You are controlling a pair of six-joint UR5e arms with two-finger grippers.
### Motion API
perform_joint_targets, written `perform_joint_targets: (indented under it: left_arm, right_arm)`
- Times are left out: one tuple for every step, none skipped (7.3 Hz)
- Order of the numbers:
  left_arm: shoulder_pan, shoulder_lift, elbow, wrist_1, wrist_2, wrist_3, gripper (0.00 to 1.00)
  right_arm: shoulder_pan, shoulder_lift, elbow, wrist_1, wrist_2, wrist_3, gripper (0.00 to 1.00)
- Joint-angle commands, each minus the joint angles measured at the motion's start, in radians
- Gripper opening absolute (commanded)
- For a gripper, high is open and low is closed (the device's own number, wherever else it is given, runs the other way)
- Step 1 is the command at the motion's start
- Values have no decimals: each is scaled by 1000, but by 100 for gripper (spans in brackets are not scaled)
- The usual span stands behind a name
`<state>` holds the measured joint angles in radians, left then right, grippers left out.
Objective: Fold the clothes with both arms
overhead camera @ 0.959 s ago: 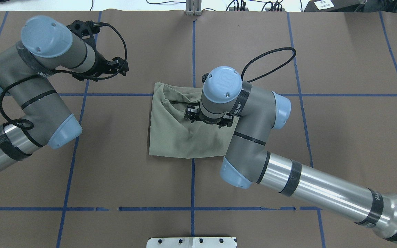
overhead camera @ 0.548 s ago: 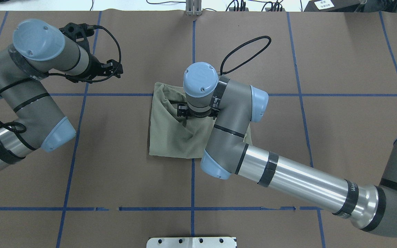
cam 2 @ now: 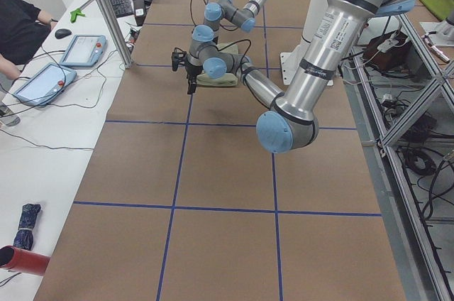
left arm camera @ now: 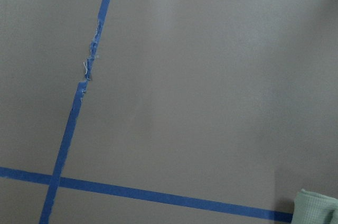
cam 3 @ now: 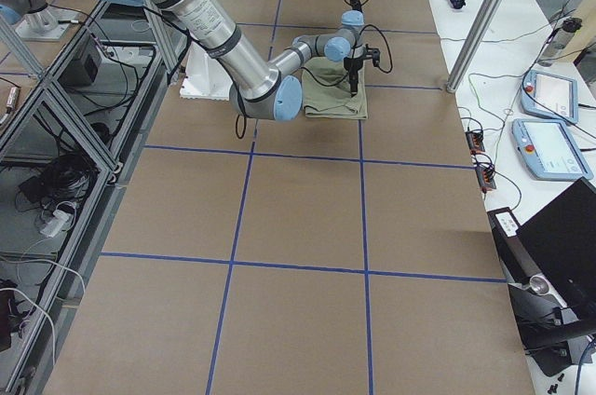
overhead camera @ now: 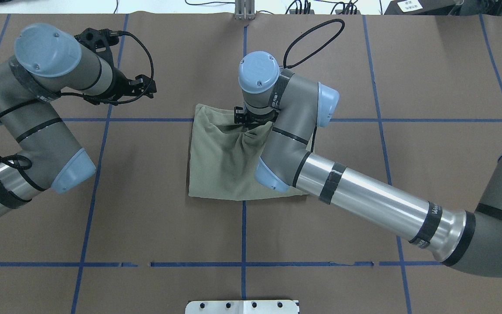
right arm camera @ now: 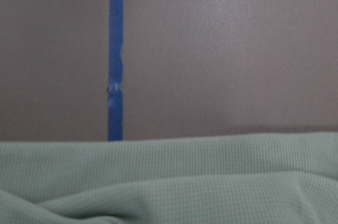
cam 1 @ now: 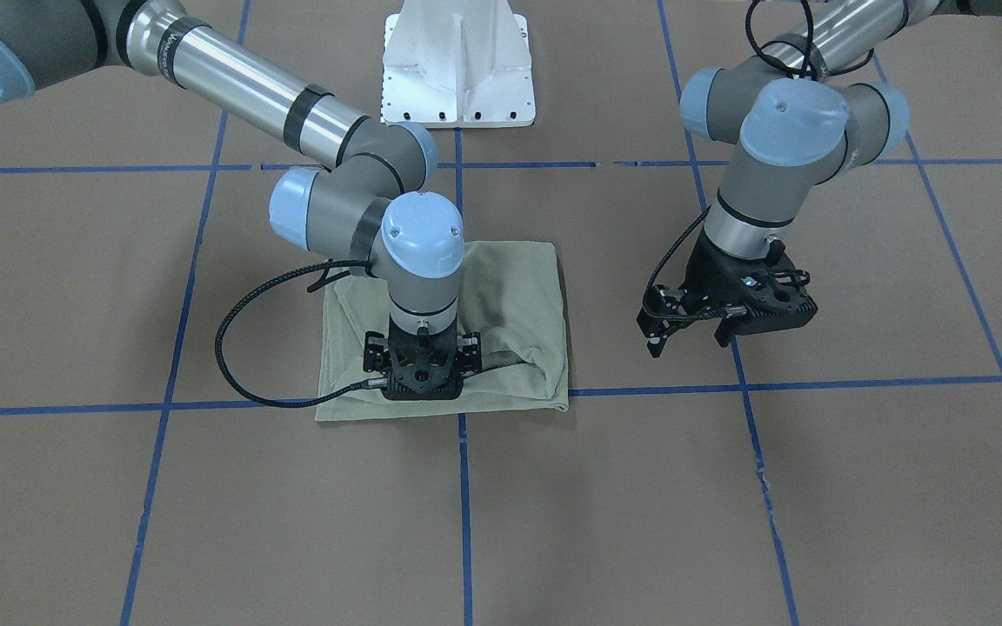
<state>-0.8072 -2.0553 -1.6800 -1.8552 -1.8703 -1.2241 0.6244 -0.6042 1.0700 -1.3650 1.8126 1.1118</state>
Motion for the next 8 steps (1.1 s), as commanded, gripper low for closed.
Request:
perform_joint_targets:
  left_arm:
    - [0, 1, -9, 1, -1, -6, 100]
    - [-1, 1, -9, 1, -1, -2, 100]
    - [-4, 1, -7, 1, -1, 3, 100]
    - [-30, 1, -9, -2, -7, 6, 100]
    - [-59, 4, -12, 1, -74, 88, 100]
    - [-102, 85, -56, -1, -131, 185, 100]
    - [-142, 180, -132, -1, -139, 321, 100]
    - [-188, 279, -189, -1, -159, 444, 100]
  right_arm:
    - [75, 18, -73, 47, 25, -55, 99]
    - [113, 18, -74, 47, 55, -99, 99]
    - [133, 17, -73, 46, 74, -118, 99]
    - [149, 11, -53, 41, 92, -141, 99]
    - [184, -67, 52, 15, 158, -156, 100]
    - [219, -197, 240, -65, 190, -214, 100]
    - [257, -307, 431, -203, 191, -319, 100]
    - [305, -375, 570, -335, 192, -428, 100]
